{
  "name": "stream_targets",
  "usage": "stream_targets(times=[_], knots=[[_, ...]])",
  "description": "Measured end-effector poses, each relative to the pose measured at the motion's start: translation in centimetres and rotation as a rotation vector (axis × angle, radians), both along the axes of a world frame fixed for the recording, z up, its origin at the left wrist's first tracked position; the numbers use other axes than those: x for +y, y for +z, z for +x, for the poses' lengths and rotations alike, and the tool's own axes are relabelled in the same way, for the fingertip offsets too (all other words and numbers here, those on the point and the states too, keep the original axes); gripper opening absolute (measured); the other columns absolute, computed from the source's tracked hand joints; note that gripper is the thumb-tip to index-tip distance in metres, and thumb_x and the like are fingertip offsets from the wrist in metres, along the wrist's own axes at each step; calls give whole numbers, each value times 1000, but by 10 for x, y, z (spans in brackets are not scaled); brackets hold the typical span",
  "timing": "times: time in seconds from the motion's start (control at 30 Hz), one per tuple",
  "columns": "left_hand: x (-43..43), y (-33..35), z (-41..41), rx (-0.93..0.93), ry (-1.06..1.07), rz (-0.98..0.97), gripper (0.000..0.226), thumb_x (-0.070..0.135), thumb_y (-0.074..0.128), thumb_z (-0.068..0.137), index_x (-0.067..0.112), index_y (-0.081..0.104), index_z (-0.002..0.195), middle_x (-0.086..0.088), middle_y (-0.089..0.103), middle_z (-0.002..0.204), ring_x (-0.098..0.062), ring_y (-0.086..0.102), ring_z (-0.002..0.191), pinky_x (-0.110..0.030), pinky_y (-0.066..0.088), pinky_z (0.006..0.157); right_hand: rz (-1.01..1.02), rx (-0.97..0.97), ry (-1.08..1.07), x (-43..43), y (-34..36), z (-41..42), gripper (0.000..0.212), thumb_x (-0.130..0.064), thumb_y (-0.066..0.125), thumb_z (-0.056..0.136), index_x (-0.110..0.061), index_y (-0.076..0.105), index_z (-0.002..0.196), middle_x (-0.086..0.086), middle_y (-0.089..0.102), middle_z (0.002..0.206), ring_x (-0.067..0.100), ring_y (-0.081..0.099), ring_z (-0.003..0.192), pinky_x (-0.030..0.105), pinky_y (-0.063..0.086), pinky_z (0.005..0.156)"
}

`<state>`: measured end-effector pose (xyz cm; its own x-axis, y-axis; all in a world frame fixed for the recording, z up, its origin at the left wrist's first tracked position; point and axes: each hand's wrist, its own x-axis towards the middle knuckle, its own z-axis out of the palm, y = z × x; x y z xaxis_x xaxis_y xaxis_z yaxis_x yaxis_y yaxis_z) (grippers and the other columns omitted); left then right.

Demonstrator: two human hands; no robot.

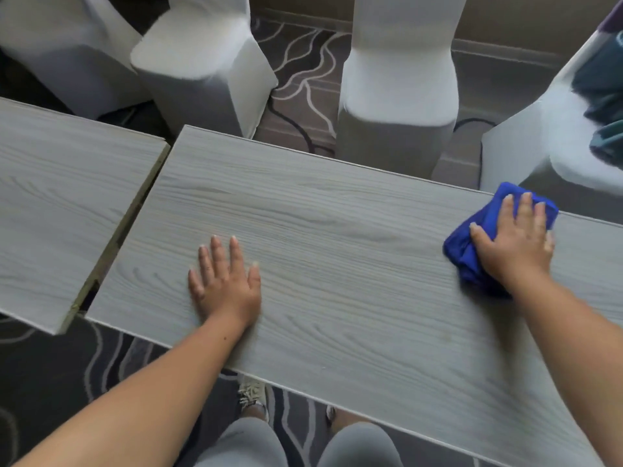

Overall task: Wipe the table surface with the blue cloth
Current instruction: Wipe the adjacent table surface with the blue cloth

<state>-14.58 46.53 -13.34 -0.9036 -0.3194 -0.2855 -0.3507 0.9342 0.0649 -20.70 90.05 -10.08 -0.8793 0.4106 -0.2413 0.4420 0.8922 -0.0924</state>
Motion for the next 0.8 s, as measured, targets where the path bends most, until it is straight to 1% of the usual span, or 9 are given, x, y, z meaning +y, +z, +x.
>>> stream_targets(times=[0.07, 0.13, 0.23, 0.33, 0.43, 0.53, 0.7, 0.73, 0.8], knots=[[3, 3, -1, -21, 38, 11, 71, 60, 3, 82, 34, -13, 146, -1, -16, 160, -23, -15, 147, -52, -6, 115, 6, -2, 1, 5, 3, 2, 84, -66, 27, 84, -20, 7, 151, 1, -5, 161, 21, -7, 147, 54, 9, 116], [13, 6, 0, -48, 51, 36, 72, 62, 3, 82, 35, -13, 146, -2, -17, 160, -24, -17, 146, -53, -7, 115, -11, 3, 65, -19, 7, 13, 84, -66, 29, 85, -20, 6, 151, 1, -6, 161, 21, -9, 147, 54, 7, 116], [51, 8, 13, -43, 1, 89, 66, 61, 7, 84, 42, -15, 144, 1, -18, 160, -24, -18, 146, -55, -10, 113, -62, 4, 297, -80, 9, 59, 85, -63, 39, 84, -20, 10, 151, 2, -3, 161, 22, -9, 147, 53, 4, 114], [70, 8, 21, -6, 8, 109, 61, 56, 10, 88, 44, -15, 142, 4, -13, 161, -22, -14, 147, -53, -8, 114, -141, 48, 623, -152, 9, 128, 85, -63, 46, 76, -18, 30, 146, 5, 18, 158, 25, 8, 146, 56, 12, 111], [68, 6, 21, 17, 6, 91, 60, 53, 17, 90, 42, -2, 146, 3, -7, 162, -24, -7, 148, -54, -3, 114, -155, 6, 872, -199, 5, 183, 81, -63, 48, 73, -21, 40, 142, 3, 34, 153, 24, 19, 144, 56, 20, 105], [70, 4, 20, 48, -13, 78, 59, 50, 21, 92, 39, 4, 147, 1, -4, 162, -26, -5, 148, -56, -2, 114, -145, 24, 874, -199, 3, 196, 73, -61, 46, 78, -24, 41, 141, -1, 33, 153, 22, 25, 143, 52, 21, 106], [68, 6, 19, 31, -10, 92, 59, 52, 16, 91, 41, -1, 146, 3, -10, 161, -23, -10, 148, -54, -6, 114, -108, 32, 790, -155, 4, 174, 71, -57, 45, 80, -25, 39, 143, 0, 30, 154, 23, 26, 142, 50, 20, 107], [67, 5, 19, 33, -5, 94, 59, 52, 16, 91, 42, -1, 146, 3, -10, 161, -23, -10, 147, -54, -6, 114, -100, 38, 744, -137, 4, 166, 71, -57, 43, 81, -25, 37, 144, 0, 28, 155, 24, 25, 143, 50, 20, 109], [69, 4, 19, 34, 3, 83, 59, 53, 16, 90, 42, 1, 146, 3, -9, 161, -23, -10, 148, -54, -5, 115, -80, 41, 621, -89, 3, 144, 73, -58, 41, 82, -26, 28, 147, -2, 14, 157, 22, 12, 145, 49, 16, 114]])
